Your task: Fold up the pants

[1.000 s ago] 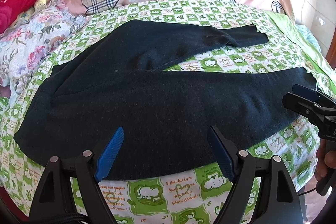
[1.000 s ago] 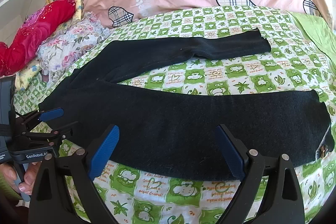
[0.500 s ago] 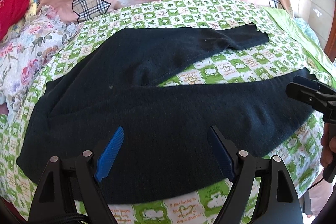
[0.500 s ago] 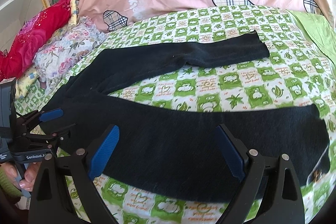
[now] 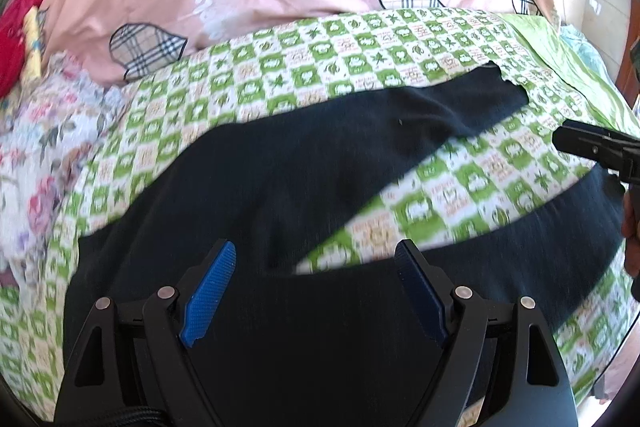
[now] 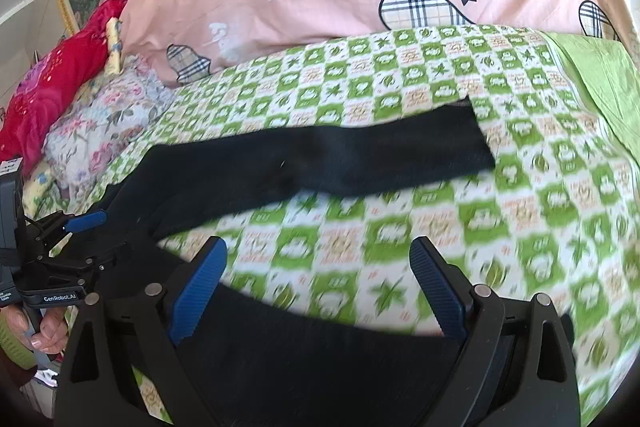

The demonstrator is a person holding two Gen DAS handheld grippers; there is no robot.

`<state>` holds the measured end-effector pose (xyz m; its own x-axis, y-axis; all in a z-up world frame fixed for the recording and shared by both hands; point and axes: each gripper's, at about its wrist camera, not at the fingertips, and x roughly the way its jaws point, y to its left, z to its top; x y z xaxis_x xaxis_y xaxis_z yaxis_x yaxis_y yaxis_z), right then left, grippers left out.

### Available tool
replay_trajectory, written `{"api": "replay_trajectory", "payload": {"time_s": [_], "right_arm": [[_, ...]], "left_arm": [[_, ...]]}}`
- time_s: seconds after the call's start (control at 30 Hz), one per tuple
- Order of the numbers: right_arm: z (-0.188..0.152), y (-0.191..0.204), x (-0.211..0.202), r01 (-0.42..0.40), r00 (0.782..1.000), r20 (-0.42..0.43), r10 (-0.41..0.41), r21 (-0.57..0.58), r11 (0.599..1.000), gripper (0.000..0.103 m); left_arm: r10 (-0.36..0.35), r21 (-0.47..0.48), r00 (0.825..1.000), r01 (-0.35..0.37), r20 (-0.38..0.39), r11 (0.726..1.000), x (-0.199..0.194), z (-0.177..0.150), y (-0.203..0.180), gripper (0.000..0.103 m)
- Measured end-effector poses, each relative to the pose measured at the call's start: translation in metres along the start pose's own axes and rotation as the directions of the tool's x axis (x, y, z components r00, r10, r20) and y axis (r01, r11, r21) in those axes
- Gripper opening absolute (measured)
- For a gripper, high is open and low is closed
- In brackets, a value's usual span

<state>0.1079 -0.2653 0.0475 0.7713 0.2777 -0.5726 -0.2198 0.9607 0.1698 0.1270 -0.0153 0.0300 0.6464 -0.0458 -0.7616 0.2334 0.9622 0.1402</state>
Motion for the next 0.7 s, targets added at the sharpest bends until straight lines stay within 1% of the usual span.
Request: {"api": "replay_trajectory", "payload": {"time_s": [0.23,0.33,0.4,0.47,0.53,0.6,0.7], "right_arm": [[0.037,-0.024,0.021,0.025,0.999,-0.021,-0.025,-0.008,1.0,0.093],[0.052,-0.04,0.029,0.031,0.999,-0.023,-0.031,0.012,0.999,0.093],[0.061,-0.049,0.037,0.043,0.998,-0.04,-0.042,0.018,0.999,0.093],[0.071,-0.06,0.044,0.056,0.997,-0.047,-0.055,0.023,0.998,0.093],[0.08,-0.071,0.051,0.072,0.996,-0.057,-0.071,0.027,0.997,0.093],[0.09,-0.082,0.06,0.086,0.994,-0.07,-0.084,0.034,0.996,0.093],[0.105,-0.1,0.073,0.111,0.99,-0.095,-0.107,0.041,0.993,0.093]], "left_arm": [[-0.004,0.04,1.0,0.004,0.011,0.999,0.021,0.041,0.002,0.082],[-0.004,0.055,1.0,0.004,0.001,0.998,0.034,0.056,0.003,0.082],[-0.005,0.069,1.0,0.006,-0.004,0.998,0.045,0.068,0.003,0.082],[-0.008,0.082,1.0,0.01,-0.019,0.997,0.056,0.079,0.004,0.082],[-0.03,0.093,0.999,0.033,-0.03,0.995,0.066,0.089,0.005,0.082],[-0.031,0.11,0.999,0.036,-0.04,0.993,0.078,0.099,0.005,0.082],[-0.04,0.123,0.996,0.049,-0.077,0.991,0.099,0.111,0.006,0.082]]}}
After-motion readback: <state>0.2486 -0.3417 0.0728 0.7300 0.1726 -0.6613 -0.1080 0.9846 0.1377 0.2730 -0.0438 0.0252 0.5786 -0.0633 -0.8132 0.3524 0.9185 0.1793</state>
